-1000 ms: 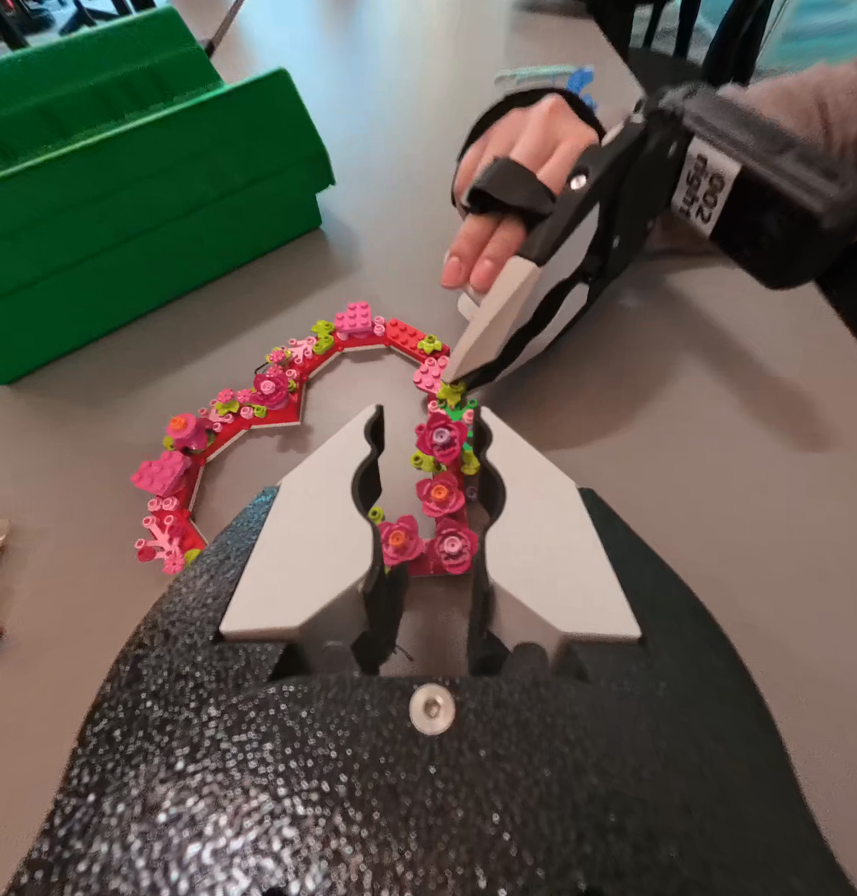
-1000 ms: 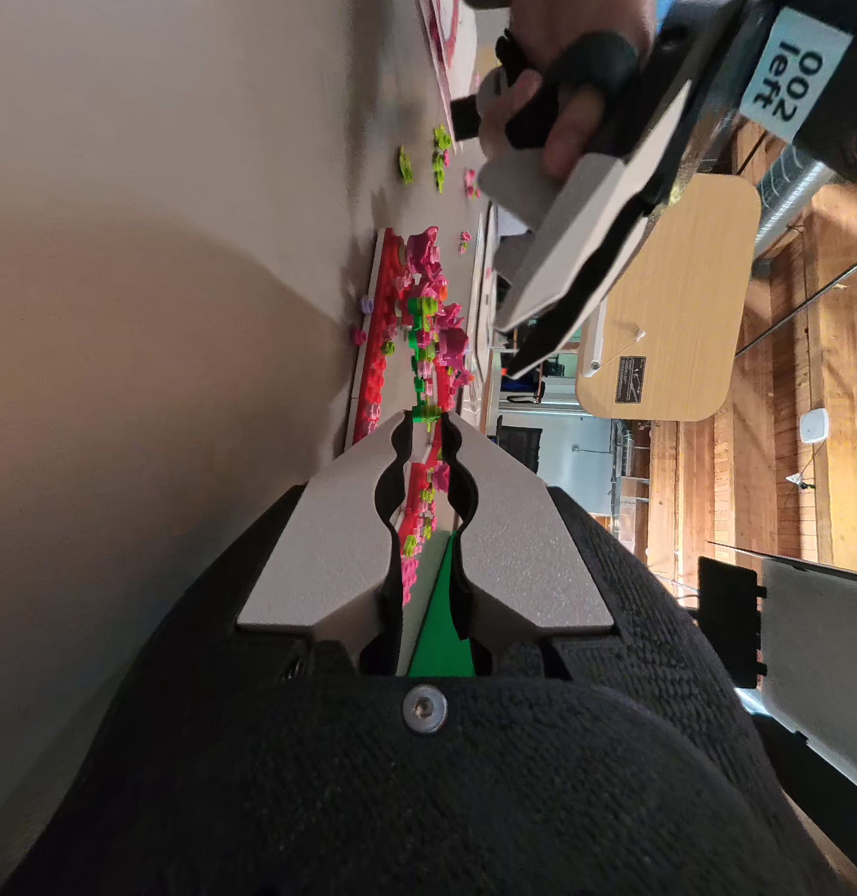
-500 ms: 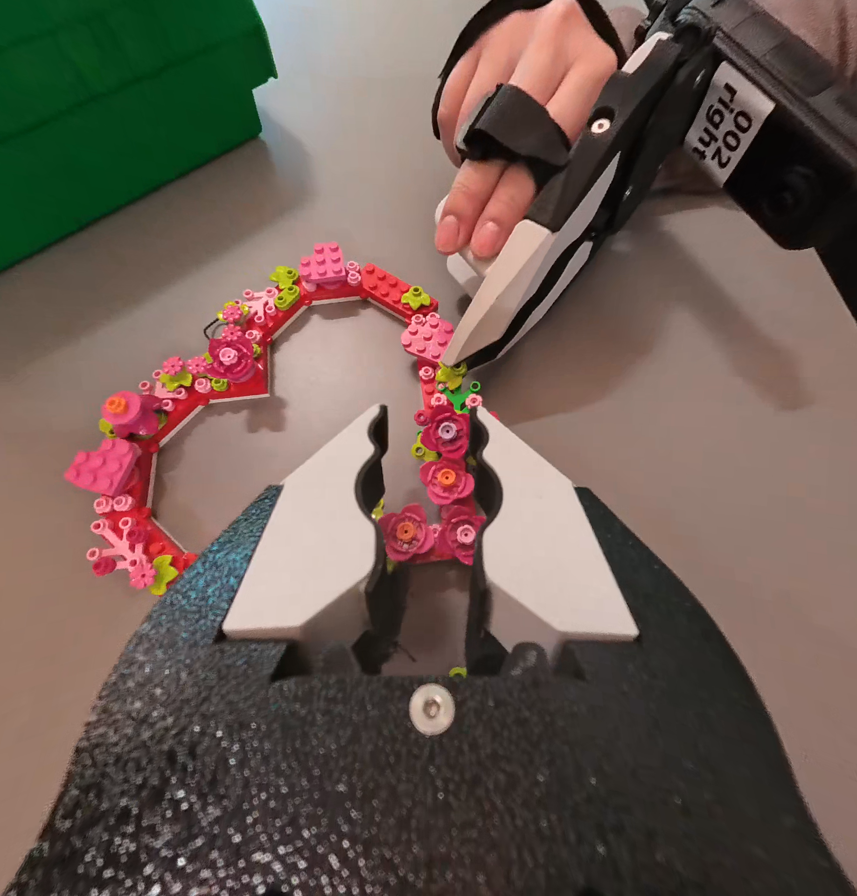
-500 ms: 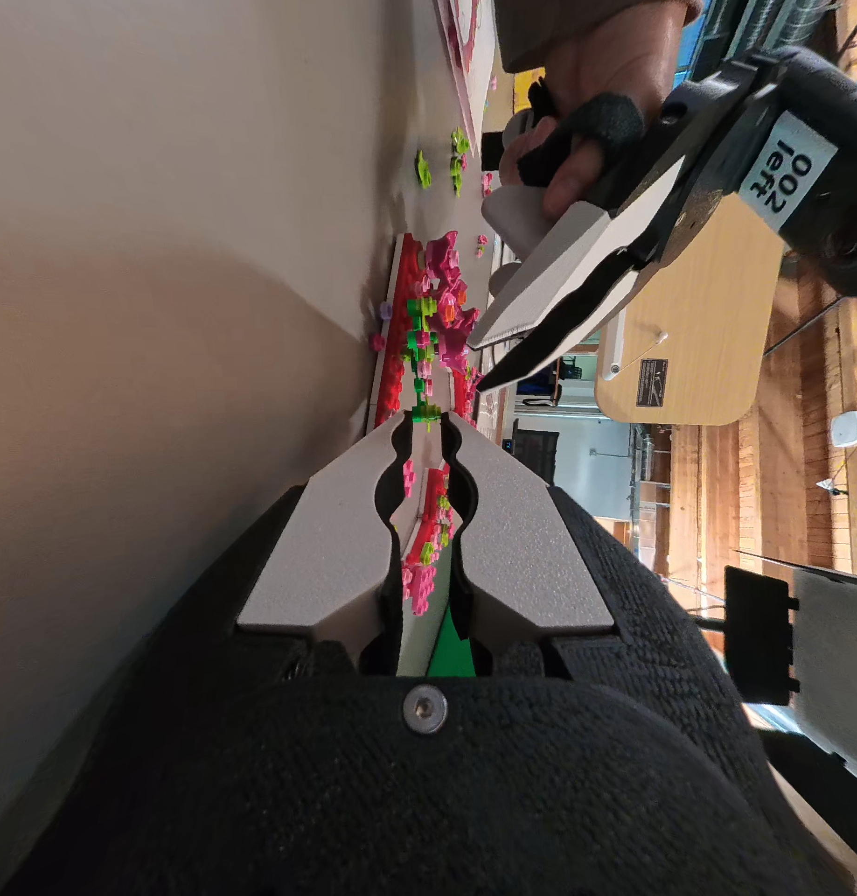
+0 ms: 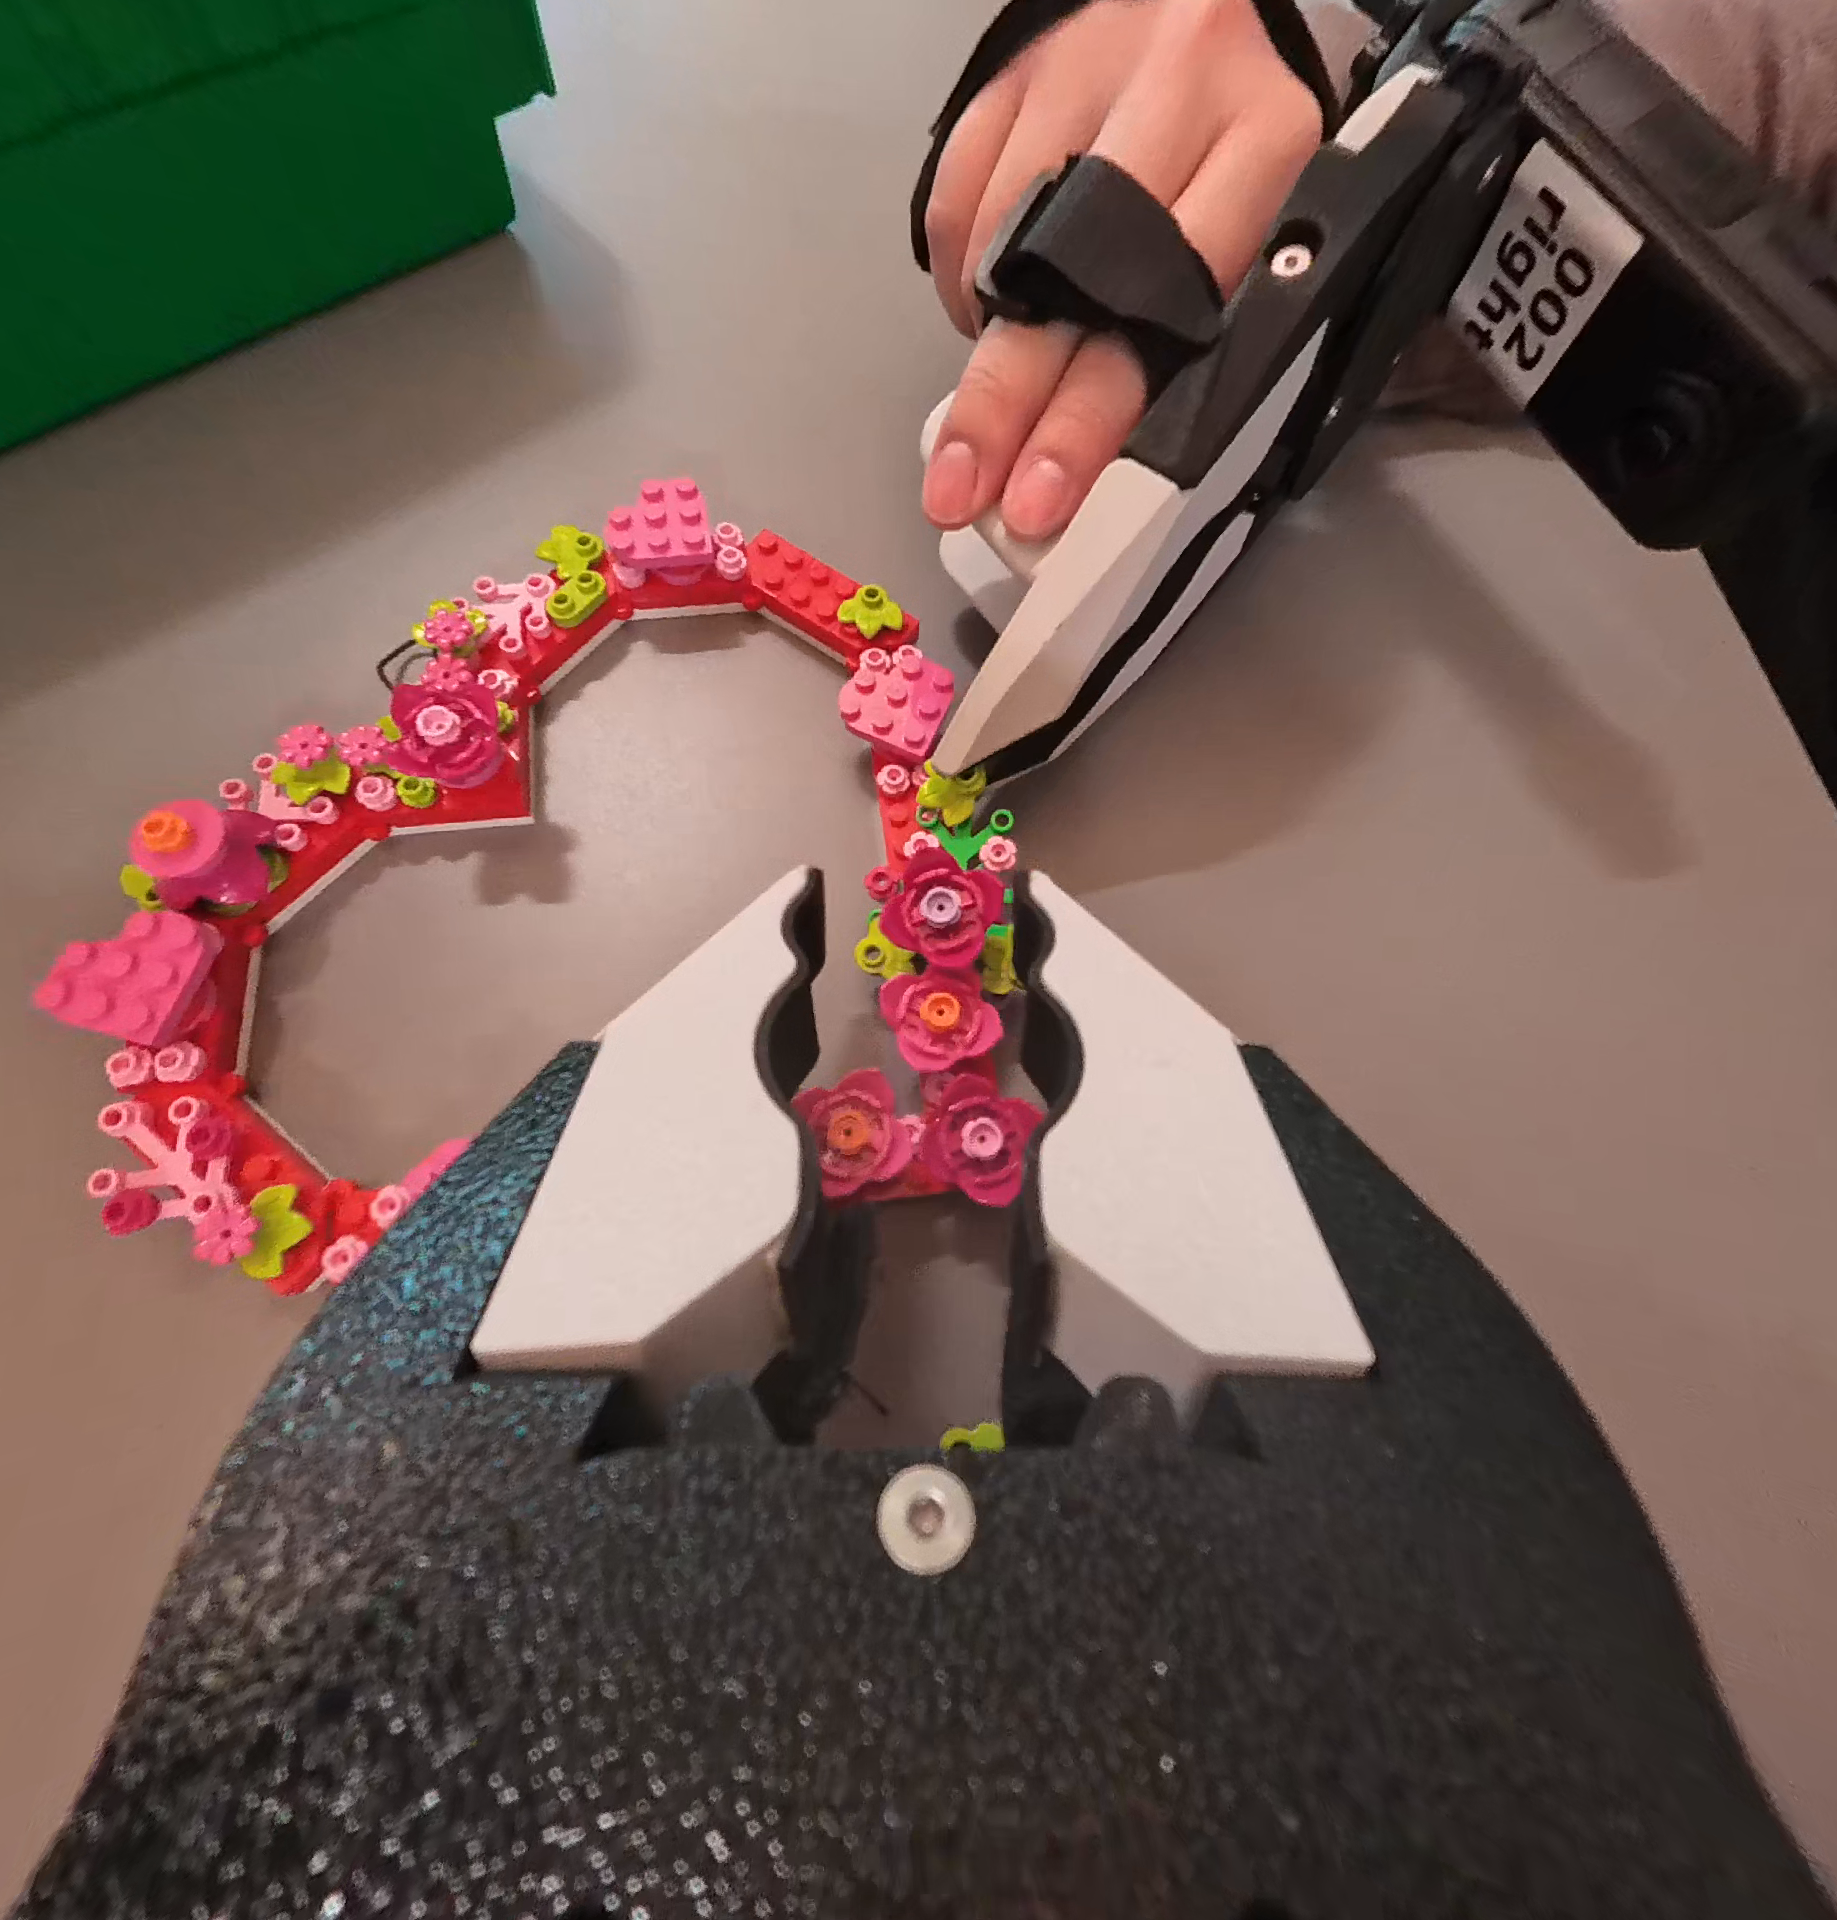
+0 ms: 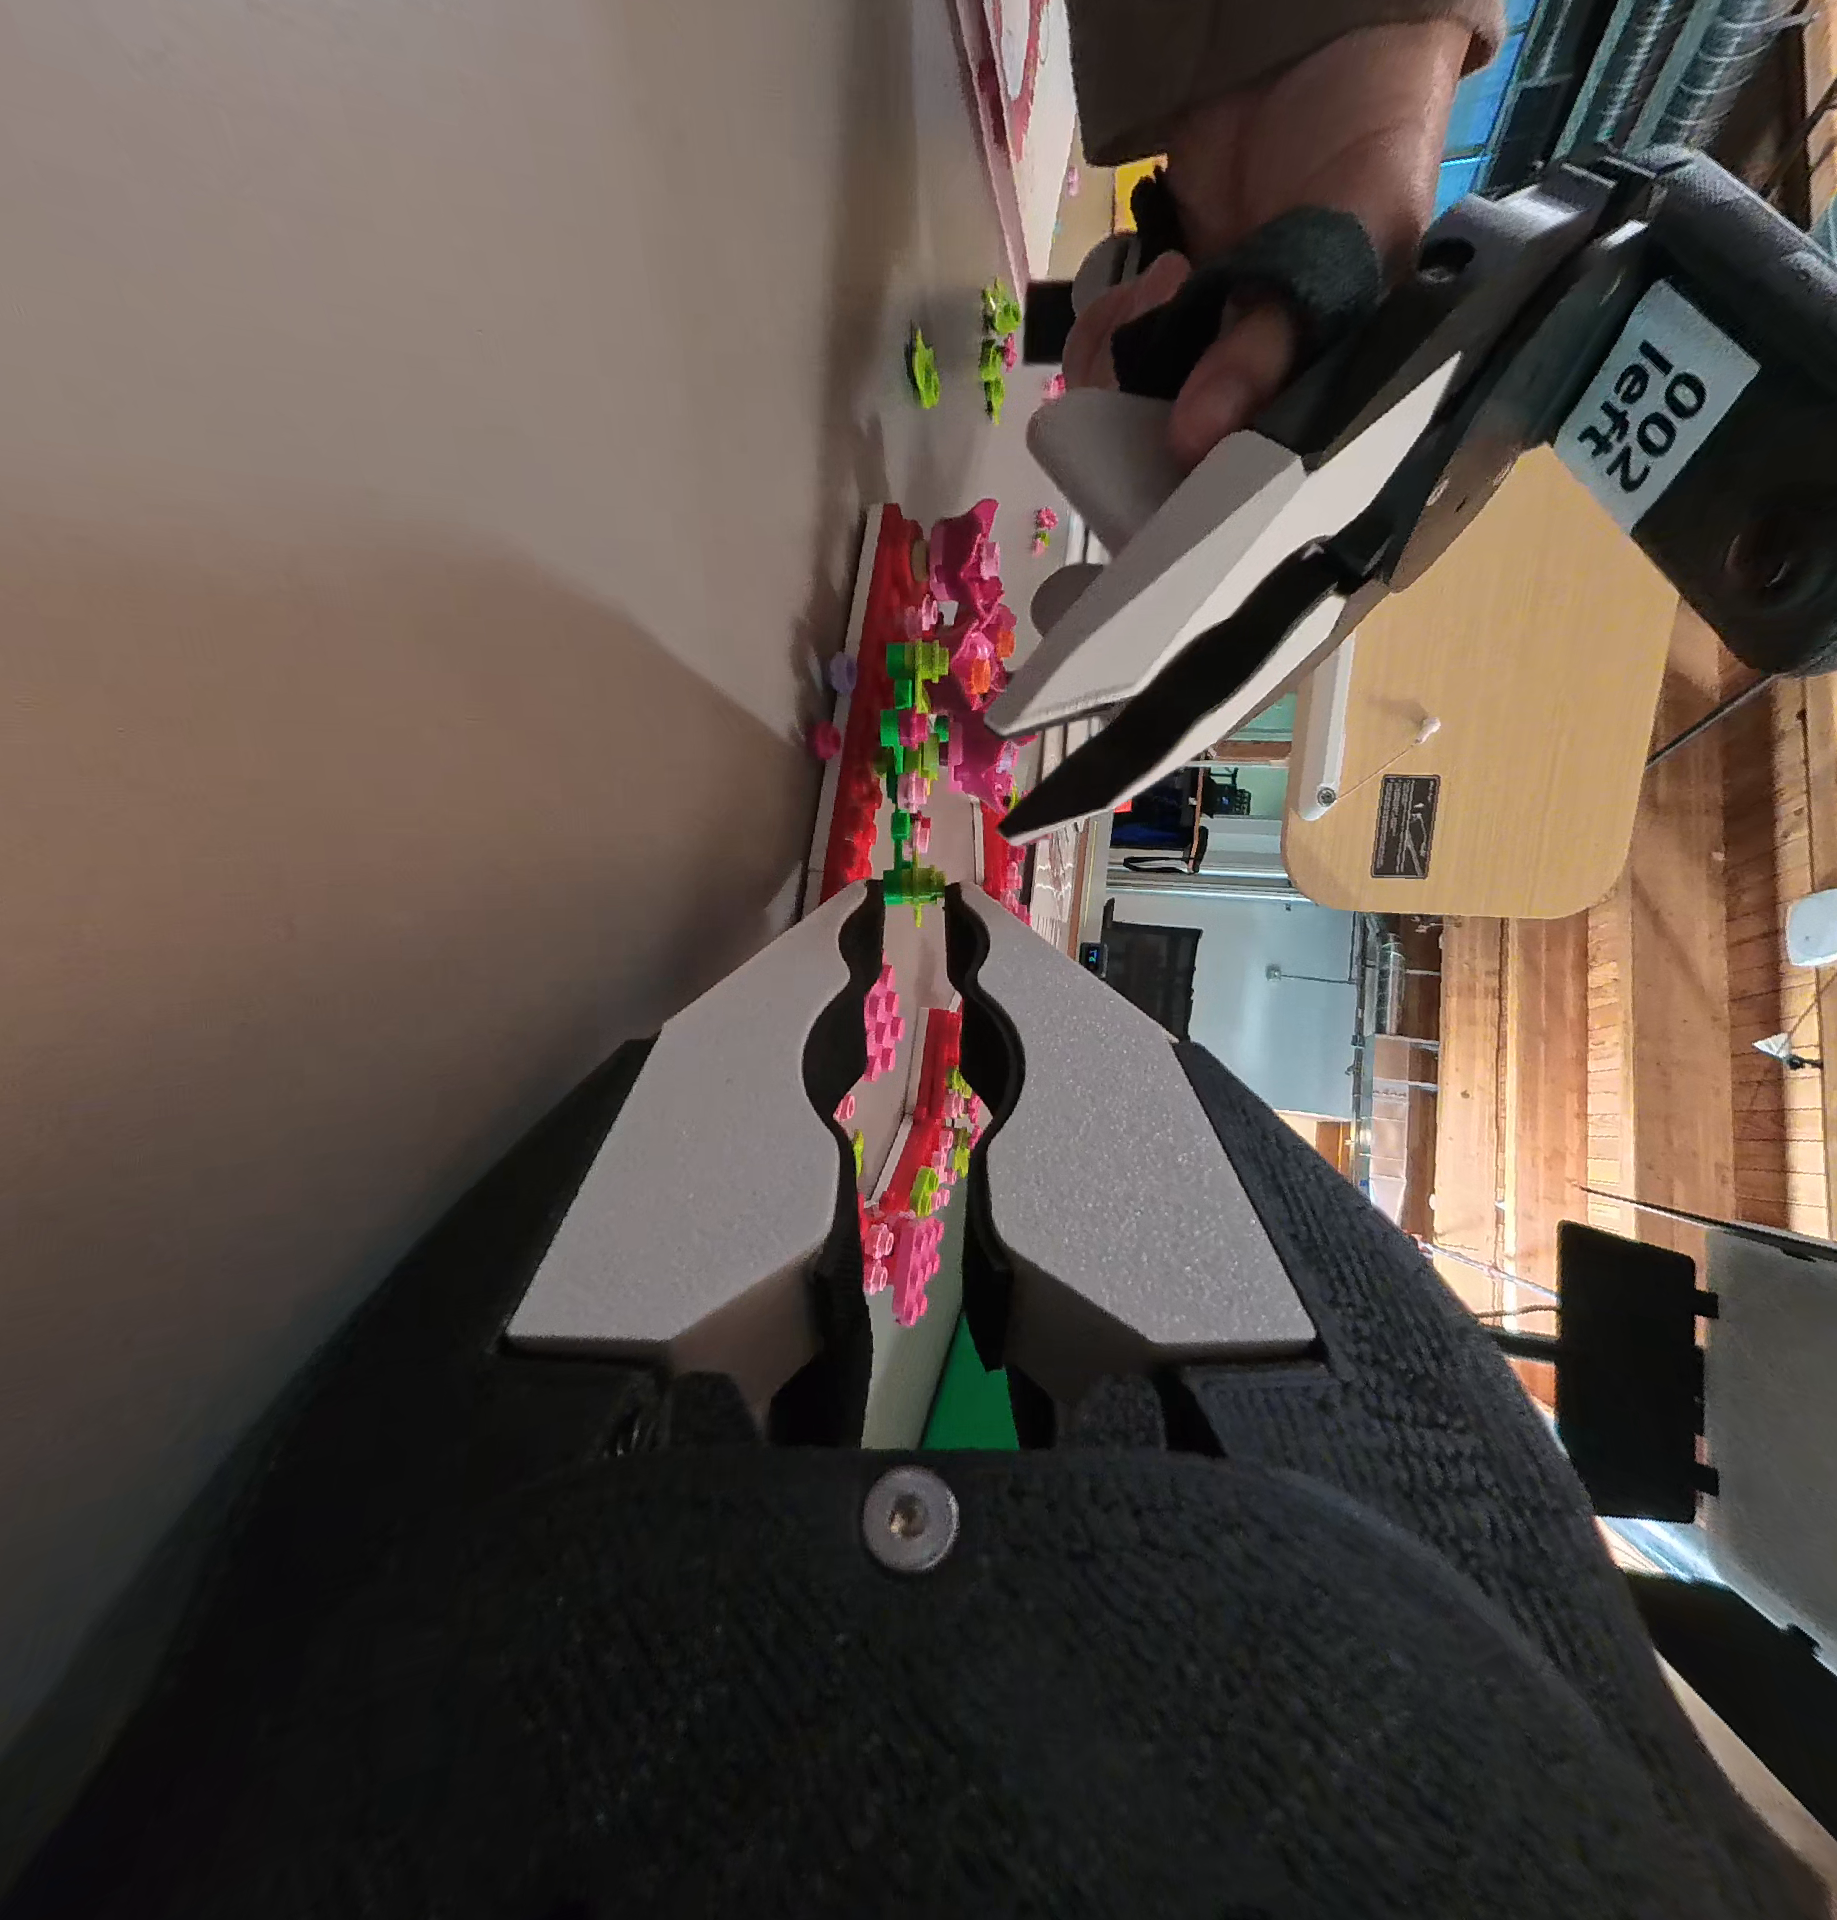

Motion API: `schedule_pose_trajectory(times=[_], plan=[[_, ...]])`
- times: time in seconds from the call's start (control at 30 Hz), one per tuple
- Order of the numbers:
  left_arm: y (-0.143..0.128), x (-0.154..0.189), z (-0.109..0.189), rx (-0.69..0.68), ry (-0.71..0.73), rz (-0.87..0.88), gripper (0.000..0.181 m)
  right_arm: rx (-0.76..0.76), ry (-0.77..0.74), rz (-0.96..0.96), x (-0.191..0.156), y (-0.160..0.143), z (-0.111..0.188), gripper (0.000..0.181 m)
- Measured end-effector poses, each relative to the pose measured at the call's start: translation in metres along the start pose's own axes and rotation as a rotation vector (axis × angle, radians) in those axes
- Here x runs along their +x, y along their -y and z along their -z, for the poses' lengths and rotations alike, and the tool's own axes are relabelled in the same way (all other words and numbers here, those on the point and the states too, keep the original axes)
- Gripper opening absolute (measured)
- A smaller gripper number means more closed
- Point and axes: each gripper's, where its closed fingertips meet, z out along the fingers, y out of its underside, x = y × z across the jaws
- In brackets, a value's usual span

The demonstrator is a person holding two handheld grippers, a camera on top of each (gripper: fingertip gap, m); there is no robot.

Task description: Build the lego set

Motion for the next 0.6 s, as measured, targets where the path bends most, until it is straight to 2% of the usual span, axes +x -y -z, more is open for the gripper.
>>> schedule_pose_trajectory(times=[0.2, 0.6], plan=[[-0.0045, 0.0011, -0.0043, -0.041, 0.022, -0.049, 0.022, -0.002, -0.001, -0.001, -0.0002, -0.0005, 0.0, 0.009], [-0.0064, 0.0002, -0.0058, -0.105, 0.082, -0.098, 0.021, -0.01, 0.012, -0.056, 0.0001, -0.0034, 0.0011, 0.015]])
